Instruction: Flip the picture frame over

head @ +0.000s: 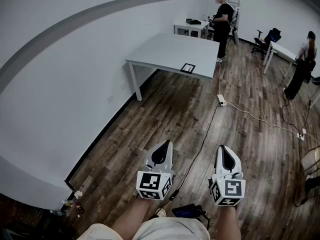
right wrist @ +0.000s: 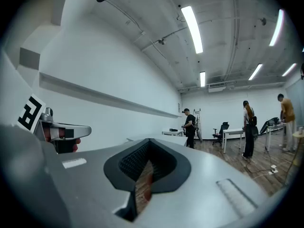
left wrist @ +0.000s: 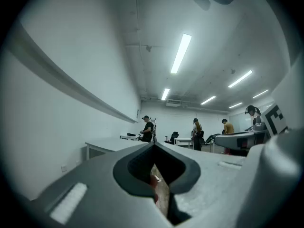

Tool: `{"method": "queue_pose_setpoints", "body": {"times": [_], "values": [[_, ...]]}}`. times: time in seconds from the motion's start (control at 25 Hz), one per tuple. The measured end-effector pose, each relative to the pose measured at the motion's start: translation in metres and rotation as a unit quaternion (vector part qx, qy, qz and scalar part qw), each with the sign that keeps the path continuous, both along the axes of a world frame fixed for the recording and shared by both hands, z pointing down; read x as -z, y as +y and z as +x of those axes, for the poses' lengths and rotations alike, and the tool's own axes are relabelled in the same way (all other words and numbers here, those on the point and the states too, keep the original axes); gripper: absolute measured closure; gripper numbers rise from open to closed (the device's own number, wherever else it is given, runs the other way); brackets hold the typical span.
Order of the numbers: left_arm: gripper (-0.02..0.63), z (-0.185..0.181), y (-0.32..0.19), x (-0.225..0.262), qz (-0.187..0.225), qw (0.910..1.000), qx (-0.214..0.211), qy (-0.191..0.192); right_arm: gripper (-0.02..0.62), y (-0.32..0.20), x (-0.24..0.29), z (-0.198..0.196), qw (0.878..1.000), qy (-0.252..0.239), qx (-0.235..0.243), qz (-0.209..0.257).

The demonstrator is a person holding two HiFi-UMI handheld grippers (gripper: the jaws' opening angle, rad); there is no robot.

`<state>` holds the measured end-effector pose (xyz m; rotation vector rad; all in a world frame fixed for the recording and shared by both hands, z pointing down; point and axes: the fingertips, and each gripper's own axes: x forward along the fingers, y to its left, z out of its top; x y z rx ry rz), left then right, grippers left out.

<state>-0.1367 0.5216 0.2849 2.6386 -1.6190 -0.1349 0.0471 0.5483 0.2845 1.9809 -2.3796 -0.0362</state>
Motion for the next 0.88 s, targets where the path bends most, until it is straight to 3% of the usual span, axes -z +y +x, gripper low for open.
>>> {"method": "queue_pose_setpoints", "body": {"times": [0.4, 0.88], "values": [[0.606, 0.01, 0.002, 0.0, 0.0, 1.0, -0.001, -0.002, 0.574, 0.001, -0.002, 0.008, 1.0, 0.001, 0.001, -0.001], [0.606, 0.052, -0.004, -0.003, -0.007, 0.9999, -0.003, -0.011, 0.571, -0.001, -0.005, 0.05, 1.0, -0.013, -0.002, 0.011]]}}
